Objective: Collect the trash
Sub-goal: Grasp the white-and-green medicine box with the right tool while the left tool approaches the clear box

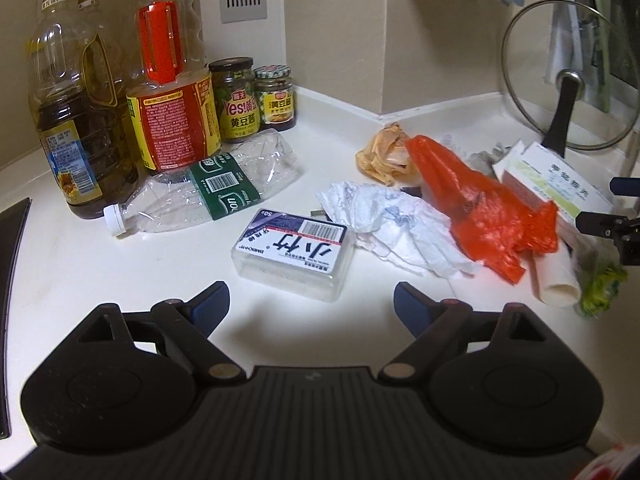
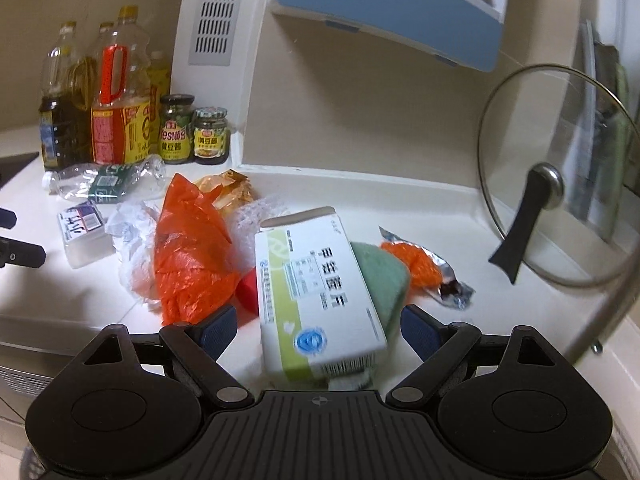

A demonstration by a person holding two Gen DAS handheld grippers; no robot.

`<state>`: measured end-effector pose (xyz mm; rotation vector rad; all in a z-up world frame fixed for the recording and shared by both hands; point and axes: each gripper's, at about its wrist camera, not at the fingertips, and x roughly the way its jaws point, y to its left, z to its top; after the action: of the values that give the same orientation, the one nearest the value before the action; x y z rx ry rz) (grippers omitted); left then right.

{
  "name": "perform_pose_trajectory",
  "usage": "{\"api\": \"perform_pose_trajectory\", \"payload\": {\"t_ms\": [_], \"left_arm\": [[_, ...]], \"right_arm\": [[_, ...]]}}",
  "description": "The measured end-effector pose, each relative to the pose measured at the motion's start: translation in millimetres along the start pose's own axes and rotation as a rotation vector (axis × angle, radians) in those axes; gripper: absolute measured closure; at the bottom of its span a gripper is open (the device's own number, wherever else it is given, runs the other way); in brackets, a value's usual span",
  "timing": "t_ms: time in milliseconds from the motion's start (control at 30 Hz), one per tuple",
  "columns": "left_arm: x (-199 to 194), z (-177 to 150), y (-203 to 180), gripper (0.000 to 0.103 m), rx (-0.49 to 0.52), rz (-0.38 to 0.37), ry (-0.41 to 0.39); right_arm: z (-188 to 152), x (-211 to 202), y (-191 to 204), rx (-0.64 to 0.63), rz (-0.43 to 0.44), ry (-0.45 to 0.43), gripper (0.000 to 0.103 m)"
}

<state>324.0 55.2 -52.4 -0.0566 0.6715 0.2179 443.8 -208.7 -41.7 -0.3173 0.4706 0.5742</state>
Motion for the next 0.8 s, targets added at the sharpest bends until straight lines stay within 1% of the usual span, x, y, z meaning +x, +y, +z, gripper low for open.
{"api": "perform_pose_trajectory", "payload": {"t_ms": [133,300,333,367,400,533,600,700,800], "left_arm": [[10,5,-3,0.014,0.002,0.018,0.006],[24,6,-9,0.014,0.027,0.042,0.017],[26,6,-10,0.014,0.030,0.045,0.021],[29,5,-11,0.014,0.034,0.048,0.023],[31,5,-12,0.014,0.037,0.050,0.025],[39,5,-14,0.013,0.043,0.056,0.033],[42,5,-15,0.013,0.046,0.059,0.035],[47,6,-16,0.013,0.054,0.073,0.034],[51,5,-16,0.013,0.076,0.108,0.030]], "right_arm": [[5,18,4,-0.031,0.004,0.023,0.014],[7,31,7,-0.069,-0.021,0.036,0.015],[7,31,7,-0.071,-0.027,0.030,0.017],[8,31,6,-0.072,-0.027,0.024,0.022],[8,31,5,-0.068,-0.019,0.023,0.030],[9,27,2,-0.063,-0.012,0.018,0.031],[9,24,-3,-0.027,-0.005,0.010,0.031],[12,16,-14,0.061,0.005,-0.011,0.031],[14,8,-25,0.133,0.008,-0.030,0.031]]}}
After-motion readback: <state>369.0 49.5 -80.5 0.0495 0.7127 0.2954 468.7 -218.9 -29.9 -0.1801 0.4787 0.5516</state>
